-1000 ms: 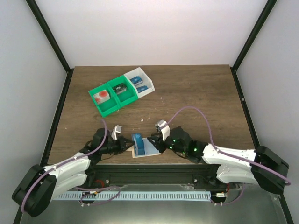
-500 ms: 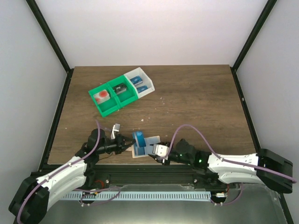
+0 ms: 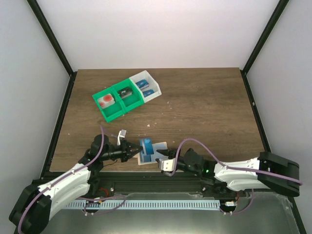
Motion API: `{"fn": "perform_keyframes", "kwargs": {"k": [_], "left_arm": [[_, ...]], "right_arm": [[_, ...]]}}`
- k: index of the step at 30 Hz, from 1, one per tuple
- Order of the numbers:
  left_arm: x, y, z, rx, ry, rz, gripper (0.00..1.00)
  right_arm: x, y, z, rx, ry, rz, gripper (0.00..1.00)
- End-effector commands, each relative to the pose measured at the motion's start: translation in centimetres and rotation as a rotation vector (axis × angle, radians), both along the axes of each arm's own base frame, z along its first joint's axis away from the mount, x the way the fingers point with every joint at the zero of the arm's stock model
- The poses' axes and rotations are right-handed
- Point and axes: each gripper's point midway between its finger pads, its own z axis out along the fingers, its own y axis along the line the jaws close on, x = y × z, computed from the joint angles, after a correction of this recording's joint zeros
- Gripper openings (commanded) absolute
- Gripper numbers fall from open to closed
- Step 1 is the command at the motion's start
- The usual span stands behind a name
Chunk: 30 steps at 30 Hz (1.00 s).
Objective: Take the credit cards out of the card holder
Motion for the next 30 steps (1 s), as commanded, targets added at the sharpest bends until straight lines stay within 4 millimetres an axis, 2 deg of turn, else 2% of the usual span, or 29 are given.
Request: {"fn": "perform_keyframes", "kwargs": {"k": [1, 10, 13, 16, 19, 21, 24, 27, 30], "left_arm": [[-0.6, -0.1, 0.1, -0.023, 0.022, -0.032, 0.0], [-0.9, -0.1, 0.4, -0.035, 0.037, -0.037, 0.0], [-1.0, -0.2, 0.5, -0.042, 0.049, -0.044, 0.0], [-1.1, -0.3, 0.6, -0.041, 0.05, -0.053, 0.0], [-1.4, -0.2, 0.5, -0.049, 0.053, -0.06, 0.0], [-1.4, -0.2, 0.7, -0.057, 0.046, -0.06, 0.02], [-1.1, -0.1, 1.0, -0.059, 0.024, -0.045, 0.27], [-0.7, 0.0, 1.9, -0.049, -0.025, -0.025, 0.45], [0.6, 0.5, 2.1, 0.036, -0.063, 0.035, 0.66]], "right_arm": [[0.4, 1.6, 2.8, 0.039, -0.123, 0.016, 0.44], [-0.2, 3.4, 2.8, 0.023, -0.204, 0.034, 0.43], [-0.2, 3.8, 2.5, 0.003, -0.224, 0.038, 0.34], [-0.2, 3.9, 3.0, 0.014, -0.256, 0.02, 0.22], [-0.2, 3.7, 3.2, 0.012, -0.287, -0.001, 0.02], [-0.4, 3.5, 3.6, 0.028, -0.303, -0.02, 0.0], [-0.6, 3.5, 3.6, 0.03, -0.284, -0.041, 0.01], [-0.8, 3.6, 3.0, 0.003, -0.24, -0.058, 0.0], [-1.1, 3.3, 3.1, 0.01, -0.206, -0.086, 0.0]]}}
